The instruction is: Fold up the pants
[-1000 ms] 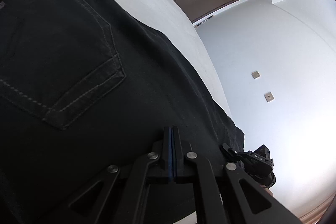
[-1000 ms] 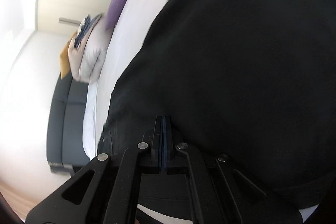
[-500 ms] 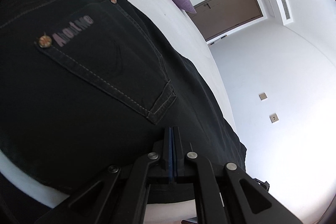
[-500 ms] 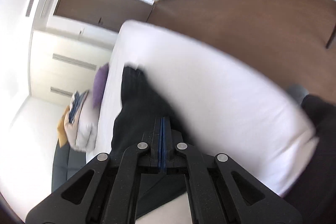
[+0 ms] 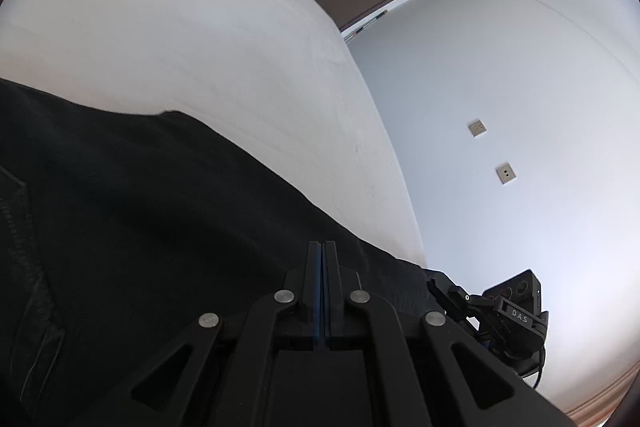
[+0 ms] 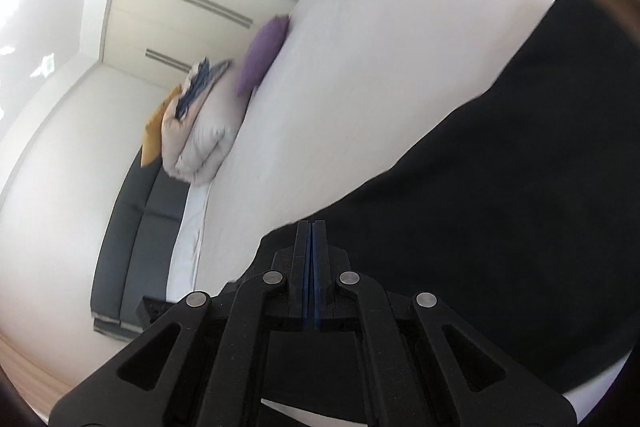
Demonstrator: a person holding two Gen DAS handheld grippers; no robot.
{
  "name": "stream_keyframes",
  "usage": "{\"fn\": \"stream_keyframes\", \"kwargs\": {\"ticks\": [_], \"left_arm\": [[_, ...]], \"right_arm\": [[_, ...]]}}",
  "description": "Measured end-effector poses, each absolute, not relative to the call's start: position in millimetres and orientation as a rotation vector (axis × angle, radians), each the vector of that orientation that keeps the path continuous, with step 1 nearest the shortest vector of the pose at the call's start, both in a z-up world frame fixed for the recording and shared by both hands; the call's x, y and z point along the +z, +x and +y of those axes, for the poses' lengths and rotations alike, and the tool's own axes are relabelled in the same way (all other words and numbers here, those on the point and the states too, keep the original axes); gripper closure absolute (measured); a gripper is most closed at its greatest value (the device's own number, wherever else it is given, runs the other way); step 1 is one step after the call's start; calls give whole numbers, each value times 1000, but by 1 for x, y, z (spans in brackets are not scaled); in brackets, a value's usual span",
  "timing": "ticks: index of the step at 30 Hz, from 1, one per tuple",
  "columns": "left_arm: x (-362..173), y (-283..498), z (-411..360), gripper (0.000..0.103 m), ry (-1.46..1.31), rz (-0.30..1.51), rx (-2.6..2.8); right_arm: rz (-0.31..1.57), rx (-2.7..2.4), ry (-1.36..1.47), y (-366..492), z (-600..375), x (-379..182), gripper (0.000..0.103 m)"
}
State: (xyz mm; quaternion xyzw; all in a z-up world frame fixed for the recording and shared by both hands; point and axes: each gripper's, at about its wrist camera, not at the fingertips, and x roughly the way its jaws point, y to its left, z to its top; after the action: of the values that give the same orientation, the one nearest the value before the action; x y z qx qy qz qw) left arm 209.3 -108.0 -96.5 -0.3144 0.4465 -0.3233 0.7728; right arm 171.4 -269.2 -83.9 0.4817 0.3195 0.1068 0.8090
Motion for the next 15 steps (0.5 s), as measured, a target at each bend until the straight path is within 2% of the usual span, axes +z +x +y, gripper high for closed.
{"fn": "stream_keyframes", "kwargs": {"ticks": [4,6,7,15], "left_arm": [[-127,232,-116,103,-643,1046,-671],[-142,235,-102,99,-710,1050,-670],[-147,236,-93,99,-746,1038,-669],[-140,247,-22,99,-725,970,-573]], "right_arm": [[857,294,1072,226,-230,-127,103],[871,227,1116,229,-246,-153,103],[835,250,1161,223,-254,-170,103],[594,28,1303,194,-438,-173,103]]}}
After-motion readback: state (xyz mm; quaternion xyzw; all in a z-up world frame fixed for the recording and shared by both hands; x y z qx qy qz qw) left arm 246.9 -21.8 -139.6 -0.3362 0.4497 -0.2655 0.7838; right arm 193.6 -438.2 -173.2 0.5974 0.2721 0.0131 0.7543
